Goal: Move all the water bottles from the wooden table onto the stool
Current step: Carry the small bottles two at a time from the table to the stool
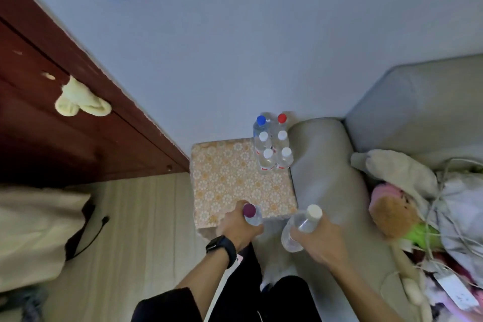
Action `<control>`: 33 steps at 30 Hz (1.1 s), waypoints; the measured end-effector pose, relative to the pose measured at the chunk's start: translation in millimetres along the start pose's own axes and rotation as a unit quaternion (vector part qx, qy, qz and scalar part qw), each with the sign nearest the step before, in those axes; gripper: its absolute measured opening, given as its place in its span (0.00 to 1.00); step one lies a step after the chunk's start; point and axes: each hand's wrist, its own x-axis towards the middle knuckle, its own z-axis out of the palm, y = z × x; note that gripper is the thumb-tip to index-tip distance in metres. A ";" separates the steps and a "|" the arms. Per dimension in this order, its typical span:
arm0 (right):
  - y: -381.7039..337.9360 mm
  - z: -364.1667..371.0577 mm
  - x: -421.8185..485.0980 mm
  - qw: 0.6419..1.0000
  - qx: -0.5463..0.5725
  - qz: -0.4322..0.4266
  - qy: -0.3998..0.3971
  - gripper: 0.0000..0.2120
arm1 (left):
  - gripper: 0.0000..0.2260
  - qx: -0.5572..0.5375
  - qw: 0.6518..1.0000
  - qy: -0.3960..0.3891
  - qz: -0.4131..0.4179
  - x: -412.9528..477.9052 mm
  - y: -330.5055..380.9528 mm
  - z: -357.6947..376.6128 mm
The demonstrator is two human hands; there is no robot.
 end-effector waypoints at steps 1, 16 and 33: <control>-1.5 2.0 14.2 1.000 -0.023 0.004 0.006 0.24 | 0.25 0.003 1.000 -0.007 -0.009 12.7 4.2 3.3; -6.2 47.4 185.6 0.998 -0.024 -0.052 -0.002 0.34 | 0.26 -0.038 0.997 0.035 -0.056 162.4 27.0 68.2; -3.0 58.8 224.7 0.995 -0.016 -0.067 -0.077 0.33 | 0.24 -0.068 0.997 0.023 -0.002 205.7 7.5 88.8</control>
